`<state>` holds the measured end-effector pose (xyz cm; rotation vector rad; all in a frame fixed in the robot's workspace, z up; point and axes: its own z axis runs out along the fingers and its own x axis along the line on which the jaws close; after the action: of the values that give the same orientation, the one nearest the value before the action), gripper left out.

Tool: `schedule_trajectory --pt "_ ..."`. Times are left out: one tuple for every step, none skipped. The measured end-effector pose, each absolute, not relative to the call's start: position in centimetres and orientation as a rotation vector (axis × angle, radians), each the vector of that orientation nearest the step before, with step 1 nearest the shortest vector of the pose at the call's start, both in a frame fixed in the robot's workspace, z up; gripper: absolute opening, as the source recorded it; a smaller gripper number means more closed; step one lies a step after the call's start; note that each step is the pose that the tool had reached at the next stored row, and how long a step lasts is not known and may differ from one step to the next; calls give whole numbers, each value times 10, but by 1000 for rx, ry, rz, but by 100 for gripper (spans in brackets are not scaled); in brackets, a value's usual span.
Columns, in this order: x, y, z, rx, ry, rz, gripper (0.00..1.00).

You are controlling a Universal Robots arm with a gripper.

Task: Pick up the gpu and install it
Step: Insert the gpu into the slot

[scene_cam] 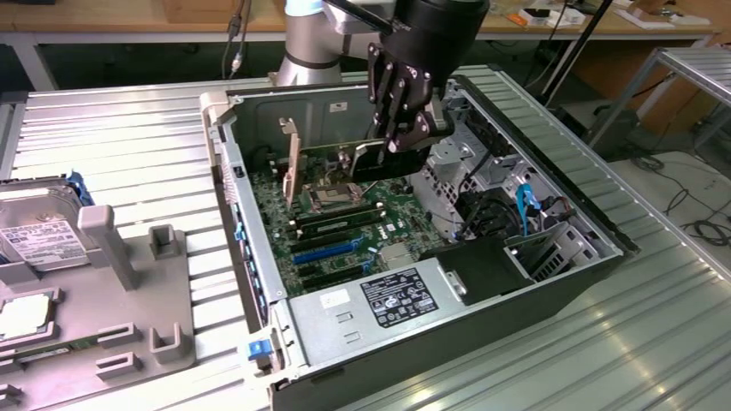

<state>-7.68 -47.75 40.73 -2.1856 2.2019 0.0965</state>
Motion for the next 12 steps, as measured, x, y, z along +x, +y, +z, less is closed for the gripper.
schedule_trajectory --pt "-77 -478 407 -2185 2202 96 27" --pt "-77 -478 406 -2185 2202 95 27" --pt "-77 -477 405 -2185 2201 94 27" --pt "-77 -477 403 -2184 2200 92 27" --pt "-77 -477 402 -2183 2199 90 27" --pt "-77 -477 401 -2183 2199 89 27" --pt "-77 -477 400 -2182 2198 87 27" --pt "-77 -477 399 -2181 2197 86 27" --pt "-77 -477 398 -2181 2196 85 27" --pt "-77 -477 397 -2180 2195 82 27" --pt "-77 -477 396 -2180 2195 81 27" --pt "-77 -477 394 -2179 2194 79 27"
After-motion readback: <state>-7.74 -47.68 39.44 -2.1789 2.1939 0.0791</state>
